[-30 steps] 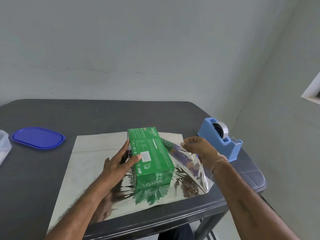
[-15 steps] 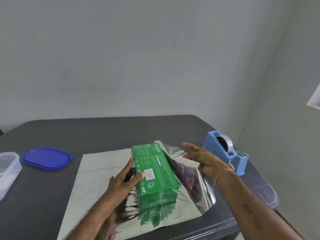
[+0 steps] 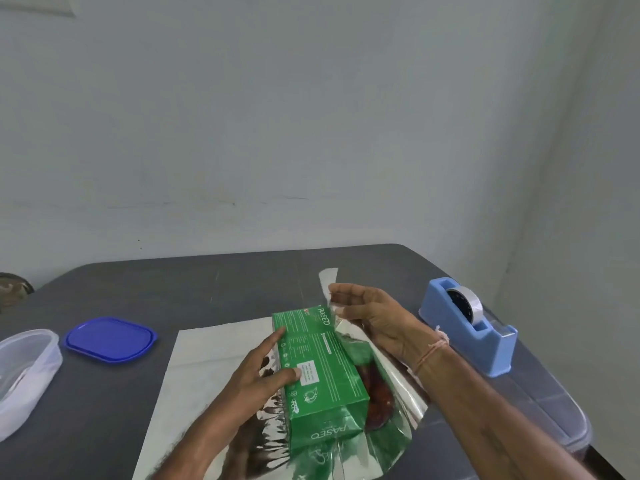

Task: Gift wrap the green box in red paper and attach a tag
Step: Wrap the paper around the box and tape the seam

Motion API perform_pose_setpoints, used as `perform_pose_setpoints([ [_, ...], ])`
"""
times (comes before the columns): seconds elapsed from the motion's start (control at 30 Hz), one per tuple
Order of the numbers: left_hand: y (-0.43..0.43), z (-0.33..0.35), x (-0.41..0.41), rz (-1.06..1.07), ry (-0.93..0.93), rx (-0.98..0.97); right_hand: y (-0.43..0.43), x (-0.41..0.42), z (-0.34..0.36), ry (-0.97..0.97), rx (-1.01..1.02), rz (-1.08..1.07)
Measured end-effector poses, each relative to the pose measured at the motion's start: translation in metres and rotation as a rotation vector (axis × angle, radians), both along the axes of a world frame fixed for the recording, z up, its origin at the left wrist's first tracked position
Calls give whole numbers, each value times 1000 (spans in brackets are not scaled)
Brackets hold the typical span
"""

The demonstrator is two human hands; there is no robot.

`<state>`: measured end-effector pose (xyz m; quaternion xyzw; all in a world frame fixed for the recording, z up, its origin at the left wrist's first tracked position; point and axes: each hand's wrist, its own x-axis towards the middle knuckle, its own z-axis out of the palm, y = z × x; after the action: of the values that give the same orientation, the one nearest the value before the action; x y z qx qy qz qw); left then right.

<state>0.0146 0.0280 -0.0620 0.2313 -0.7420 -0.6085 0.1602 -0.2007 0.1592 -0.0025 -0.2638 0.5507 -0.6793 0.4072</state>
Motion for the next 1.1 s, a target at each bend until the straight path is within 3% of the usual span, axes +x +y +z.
perform_pose_setpoints([
  [0.1,-5,0,-6,-16,2,47,-6,15,-3,-39,-1,104],
  [0.23,-6,-2,-9,-4,-13,64,-5,24,-3,-72,-19,86],
  [0.67,-8,14,-76,337,-116,-53,24,52,9,-12,36,86],
  [0.73,-9,12,-79,351,-142,-77,29,51,4,61,67,89],
  [0.87,-15,4,-81,365,-149,-81,42,46,0,533,306,27],
  [1.1,-20,-4,-81,327,-99,-7,65,46,-4,551,460,-30],
])
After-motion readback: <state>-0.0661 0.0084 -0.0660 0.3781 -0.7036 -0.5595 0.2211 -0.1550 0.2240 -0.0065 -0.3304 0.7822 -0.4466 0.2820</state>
